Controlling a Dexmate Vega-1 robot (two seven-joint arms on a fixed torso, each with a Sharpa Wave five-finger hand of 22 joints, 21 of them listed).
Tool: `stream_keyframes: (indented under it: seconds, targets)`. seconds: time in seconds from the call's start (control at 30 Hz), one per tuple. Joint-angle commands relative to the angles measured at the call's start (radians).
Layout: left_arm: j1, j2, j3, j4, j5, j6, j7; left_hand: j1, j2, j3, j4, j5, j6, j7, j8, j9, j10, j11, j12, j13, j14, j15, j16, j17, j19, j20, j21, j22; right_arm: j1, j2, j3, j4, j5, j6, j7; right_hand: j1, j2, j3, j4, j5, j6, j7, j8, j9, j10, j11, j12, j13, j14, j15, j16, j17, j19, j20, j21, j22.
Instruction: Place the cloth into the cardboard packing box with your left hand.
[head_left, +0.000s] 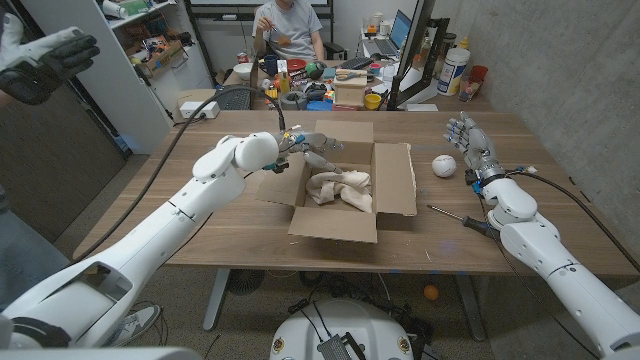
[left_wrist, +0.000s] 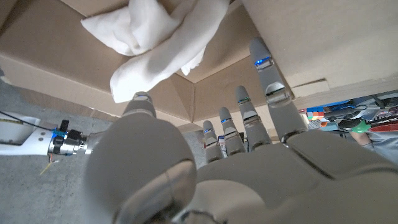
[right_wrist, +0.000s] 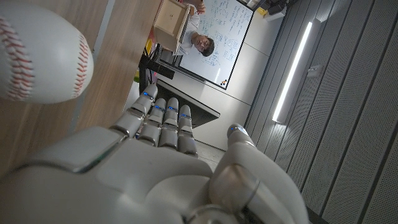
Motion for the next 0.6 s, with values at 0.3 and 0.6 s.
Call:
stream_keyframes:
  seconds: [0.3, 0.6]
  targets:
    - [0.211, 0.003, -0.316, 0.032, -0.542, -0.155, 0.297, -0.093, 0.033, -0.036, 0.047, 0.017, -0.008, 0.027, -0.011, 0.004, -0.035, 0.015, -0.012, -0.024, -0.049, 0.032, -0.009, -0.017, -0.082, 0.004, -0.066, 0.008, -0.012, 0.011, -0.025, -0.053, -0.038, -0.005, -0.048, 0.002, 0.007, 0.004, -0.001, 0.002, 0.008, -0.002, -0.004, 0.003, 0.013, -0.001, -0.003, 0.004, 0.011, -0.002, -0.003, 0.003, 0.009, -0.004, -0.005, 0.003]
    - [0.346, 0.021, -0.436, 0.096, -0.77, -0.322, 0.429, -0.172, 0.087, -0.058, 0.069, 0.036, -0.006, 0.055, -0.022, 0.0, 0.033, 0.0, 0.011, -0.064, -0.085, -0.003, 0.0, -0.042, -0.29, -0.023, -0.179, 0.018, -0.024, 0.015, -0.045, -0.097, -0.067, -0.013, -0.08, 0.001, 0.006, 0.003, -0.001, 0.002, 0.009, -0.003, -0.005, 0.003, 0.012, -0.002, -0.004, 0.004, 0.01, -0.001, -0.004, 0.003, 0.009, -0.004, -0.007, 0.003]
